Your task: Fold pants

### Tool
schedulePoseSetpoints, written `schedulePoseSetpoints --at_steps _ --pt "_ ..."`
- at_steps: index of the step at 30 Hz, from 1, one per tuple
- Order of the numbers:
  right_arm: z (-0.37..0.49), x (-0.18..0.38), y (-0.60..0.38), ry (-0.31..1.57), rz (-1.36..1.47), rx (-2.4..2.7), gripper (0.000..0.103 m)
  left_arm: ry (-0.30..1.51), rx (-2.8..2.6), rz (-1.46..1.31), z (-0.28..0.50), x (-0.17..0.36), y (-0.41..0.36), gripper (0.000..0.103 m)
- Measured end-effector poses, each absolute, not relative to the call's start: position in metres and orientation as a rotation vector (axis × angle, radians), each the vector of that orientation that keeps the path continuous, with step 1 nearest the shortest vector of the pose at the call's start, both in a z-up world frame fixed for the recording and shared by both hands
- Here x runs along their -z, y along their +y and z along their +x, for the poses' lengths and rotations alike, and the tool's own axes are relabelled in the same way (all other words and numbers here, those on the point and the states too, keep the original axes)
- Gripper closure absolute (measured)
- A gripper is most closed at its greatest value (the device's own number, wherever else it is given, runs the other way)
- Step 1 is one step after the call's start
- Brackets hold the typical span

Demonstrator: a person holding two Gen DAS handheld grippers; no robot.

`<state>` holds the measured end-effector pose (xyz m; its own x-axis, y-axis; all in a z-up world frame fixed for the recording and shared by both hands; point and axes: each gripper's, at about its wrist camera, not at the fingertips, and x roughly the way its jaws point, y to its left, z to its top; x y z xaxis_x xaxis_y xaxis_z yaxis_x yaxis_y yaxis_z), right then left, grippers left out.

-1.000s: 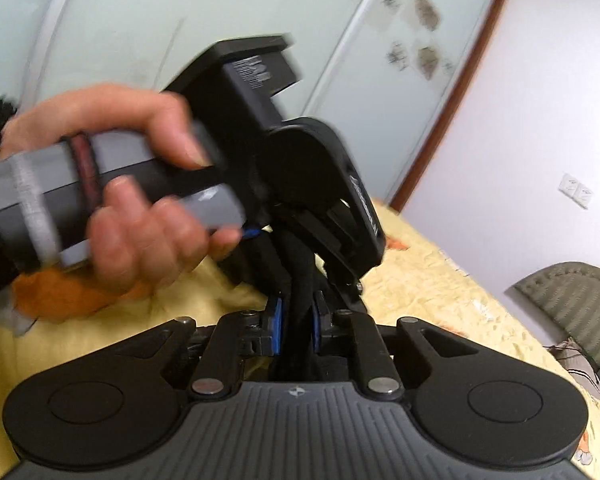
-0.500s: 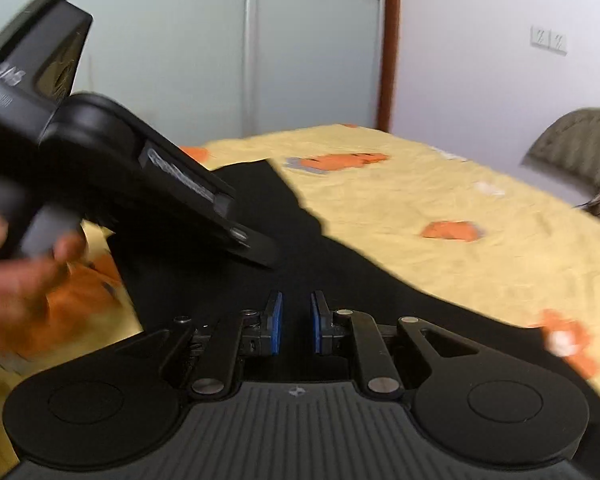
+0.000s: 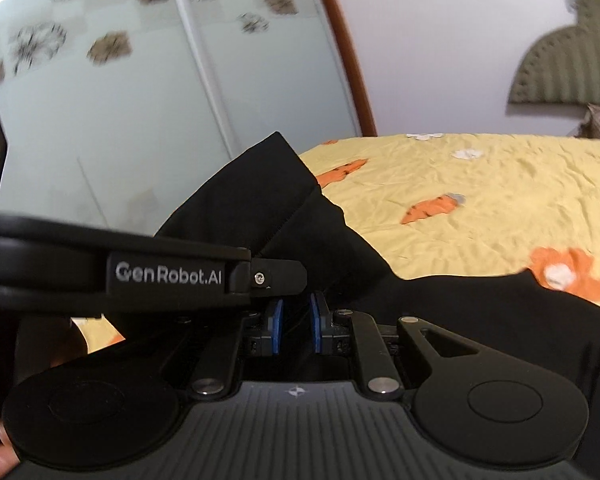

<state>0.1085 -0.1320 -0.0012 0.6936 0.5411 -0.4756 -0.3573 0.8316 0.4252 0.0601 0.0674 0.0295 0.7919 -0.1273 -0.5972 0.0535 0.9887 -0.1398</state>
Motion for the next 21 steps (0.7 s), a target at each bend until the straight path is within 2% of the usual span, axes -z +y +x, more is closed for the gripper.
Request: schedulePoseSetpoints --at_steps 12,21 --pt "0.073 -0.008 -0.216 0.554 0.501 -0.396 0.089 0.583 0.194 0.0 0.039 -0.048 -0.035 0.081" --pt "0.032 0.008 -0.295 0.538 0.622 -0.217 0.089 0.578 0.355 0.078 0.025 -0.028 -0.128 0.079"
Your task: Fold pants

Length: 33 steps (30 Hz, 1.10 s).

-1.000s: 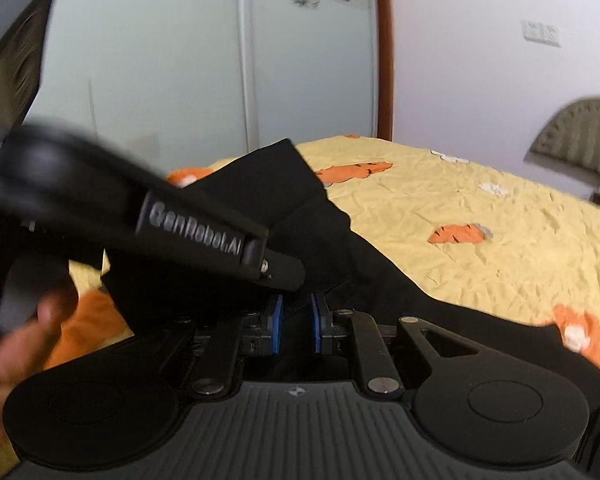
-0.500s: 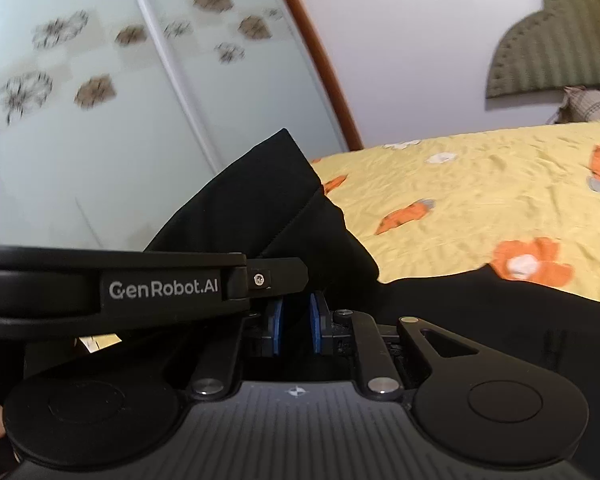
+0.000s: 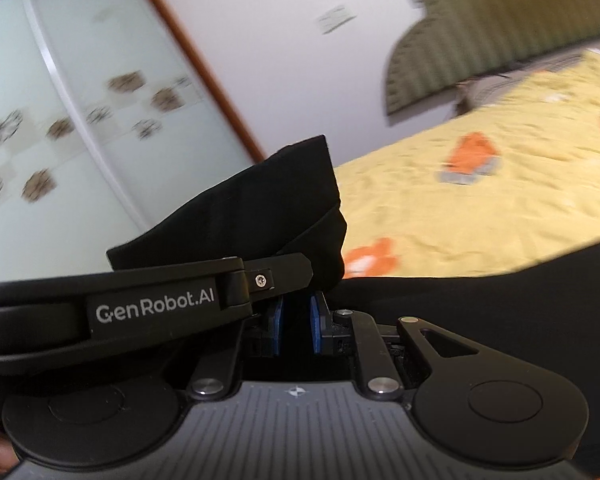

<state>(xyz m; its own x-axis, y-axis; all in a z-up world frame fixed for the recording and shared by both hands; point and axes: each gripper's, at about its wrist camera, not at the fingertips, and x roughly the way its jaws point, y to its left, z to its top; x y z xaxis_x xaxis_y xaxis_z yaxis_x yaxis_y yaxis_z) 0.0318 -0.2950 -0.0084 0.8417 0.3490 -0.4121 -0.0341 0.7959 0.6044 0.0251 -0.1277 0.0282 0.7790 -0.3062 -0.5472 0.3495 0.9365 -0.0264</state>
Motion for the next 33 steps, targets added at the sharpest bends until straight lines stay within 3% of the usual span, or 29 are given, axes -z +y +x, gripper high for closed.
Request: schedulePoseSetpoints --at_steps 17,20,22,24,27,30,33 --pt "-0.007 0.054 -0.383 0.581 0.724 0.054 0.089 0.659 0.555 0.161 0.022 0.026 -0.25 0.075" --pt "-0.007 0.06 -0.391 0.604 0.746 0.077 0.089 0.686 0.582 0.149 0.025 0.032 -0.257 0.065" --pt "-0.007 0.064 -0.394 0.633 0.756 0.095 0.088 0.722 0.621 0.126 0.029 0.036 -0.259 0.045" --pt "-0.011 0.064 -0.397 0.654 0.729 0.117 0.089 0.762 0.667 0.094 0.032 0.034 -0.255 0.033" --pt "-0.027 0.056 -0.401 0.679 0.59 0.228 0.089 0.786 0.709 0.063 0.036 0.025 -0.238 0.029" --pt "-0.046 0.042 -0.413 0.654 0.528 0.377 0.088 0.767 0.694 0.041 0.048 0.014 -0.21 0.014" --pt "-0.049 0.024 -0.422 0.576 0.56 0.374 0.085 0.709 0.523 0.045 0.065 0.005 -0.176 0.012"
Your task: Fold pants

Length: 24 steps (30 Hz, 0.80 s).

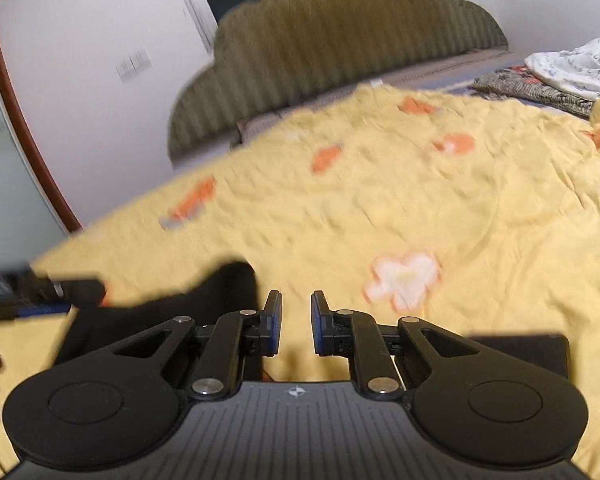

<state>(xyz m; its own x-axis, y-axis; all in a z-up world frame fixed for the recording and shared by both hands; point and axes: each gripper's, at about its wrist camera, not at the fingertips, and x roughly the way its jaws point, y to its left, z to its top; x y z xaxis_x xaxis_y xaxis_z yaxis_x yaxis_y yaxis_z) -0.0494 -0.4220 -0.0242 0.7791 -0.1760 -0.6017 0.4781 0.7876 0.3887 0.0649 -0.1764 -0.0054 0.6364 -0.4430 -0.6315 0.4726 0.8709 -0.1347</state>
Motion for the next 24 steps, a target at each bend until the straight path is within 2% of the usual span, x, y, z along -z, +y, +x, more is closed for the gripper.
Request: schedulePoseSetpoints --at_steps 1,2,3,4,10,13,15,18,24 --pt "-0.044 0.021 -0.422 0.564 0.575 0.34 0.082 0.698 0.496 0.03 0.07 0.003 -0.165 0.012" --pt "-0.035 0.02 -0.421 0.559 0.587 0.299 0.068 0.694 0.486 0.001 0.076 0.0 -0.153 0.012" --pt "-0.025 0.021 -0.419 0.563 0.597 0.264 0.044 0.701 0.477 -0.03 0.083 -0.002 -0.142 0.012" --pt "-0.015 0.023 -0.417 0.567 0.602 0.235 0.036 0.715 0.457 -0.051 0.089 -0.002 -0.134 0.012" --pt "0.025 0.051 -0.416 0.637 0.652 0.211 0.035 0.775 0.362 -0.019 0.112 0.01 -0.109 0.012" --pt "0.033 0.061 -0.428 0.649 0.737 0.17 0.053 0.783 0.366 -0.001 0.116 0.016 -0.109 0.012" --pt "0.043 0.068 -0.434 0.675 0.775 0.145 0.084 0.781 0.365 0.016 0.12 0.02 -0.112 0.012" --pt "0.05 0.067 -0.435 0.688 0.736 0.126 0.091 0.779 0.377 0.048 0.128 0.025 -0.118 0.012" --pt "0.066 0.047 -0.426 0.666 0.495 0.209 0.091 0.772 0.26 0.164 0.15 0.05 -0.132 0.015"
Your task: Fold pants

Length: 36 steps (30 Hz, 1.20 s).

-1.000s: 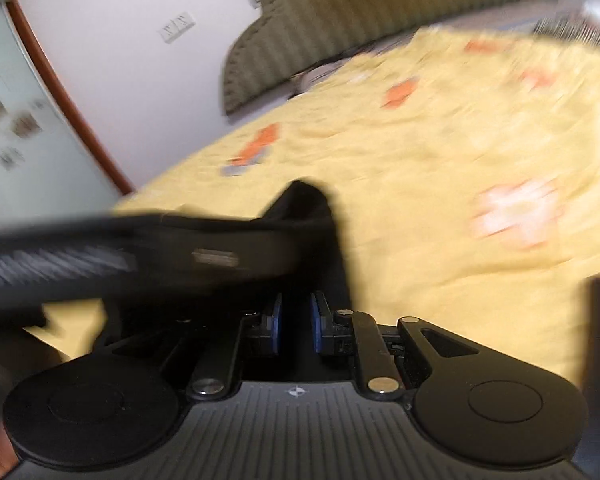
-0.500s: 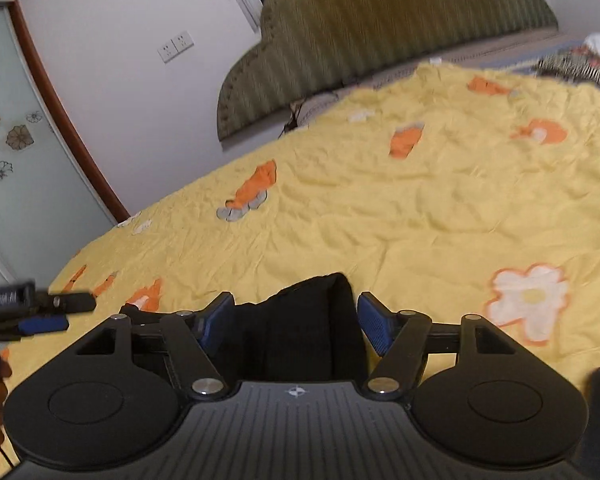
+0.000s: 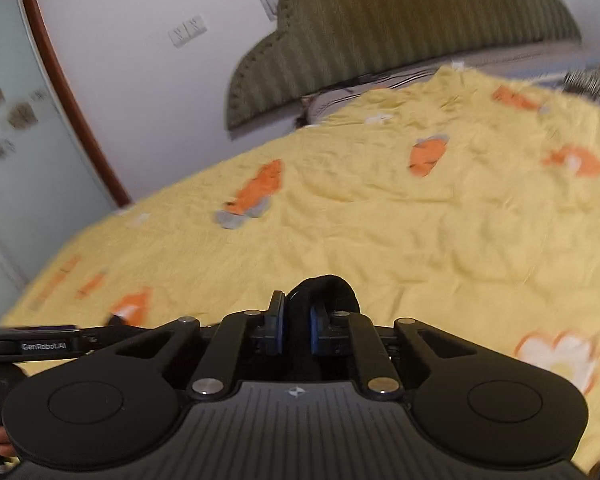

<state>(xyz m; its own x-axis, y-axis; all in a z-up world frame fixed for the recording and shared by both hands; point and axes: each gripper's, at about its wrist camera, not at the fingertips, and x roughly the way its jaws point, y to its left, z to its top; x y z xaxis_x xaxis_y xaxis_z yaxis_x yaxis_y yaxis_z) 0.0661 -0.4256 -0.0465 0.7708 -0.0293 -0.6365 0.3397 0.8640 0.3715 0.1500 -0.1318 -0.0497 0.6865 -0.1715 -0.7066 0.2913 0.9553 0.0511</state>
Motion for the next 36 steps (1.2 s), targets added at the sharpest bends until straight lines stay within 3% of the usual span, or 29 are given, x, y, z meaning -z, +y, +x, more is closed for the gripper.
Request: schedulePoseSetpoints --at_steps 3,6,13,22,23,25,26,27,31,33,36 --pt "0.081 0.064 -0.425 0.77 0.446 0.227 0.086 0.795 0.233 0.193 0.16 0.062 -0.133 0.015" --pt "0.06 0.053 -0.429 0.719 0.488 0.265 0.08 0.803 0.24 0.141 0.155 0.057 -0.121 0.016" --pt "-0.022 0.02 -0.414 0.609 0.545 0.253 0.08 0.77 0.362 0.084 0.102 0.028 -0.108 0.014" --pt "-0.046 0.048 -0.397 0.75 0.617 0.199 0.078 0.822 0.397 0.242 0.065 0.064 -0.13 0.012" --pt "-0.048 0.049 -0.399 0.741 0.638 0.193 0.075 0.812 0.402 0.238 0.062 0.061 -0.13 0.012" --pt "-0.051 0.051 -0.402 0.729 0.682 0.17 0.059 0.799 0.428 0.209 0.058 0.053 -0.129 0.012" --pt "-0.052 0.052 -0.403 0.726 0.702 0.163 0.044 0.794 0.43 0.19 0.056 0.05 -0.128 0.012" --pt "-0.054 0.053 -0.403 0.719 0.712 0.164 0.041 0.786 0.431 0.171 0.055 0.048 -0.128 0.012" --pt "-0.053 0.054 -0.395 0.712 0.661 0.168 0.046 0.771 0.435 0.183 0.051 0.048 -0.135 0.012" --pt "-0.053 0.053 -0.394 0.705 0.647 0.161 0.072 0.781 0.439 0.197 0.05 0.052 -0.139 0.012" --pt "-0.056 0.05 -0.397 0.692 0.643 0.176 0.092 0.787 0.443 0.206 0.046 0.057 -0.143 0.012"
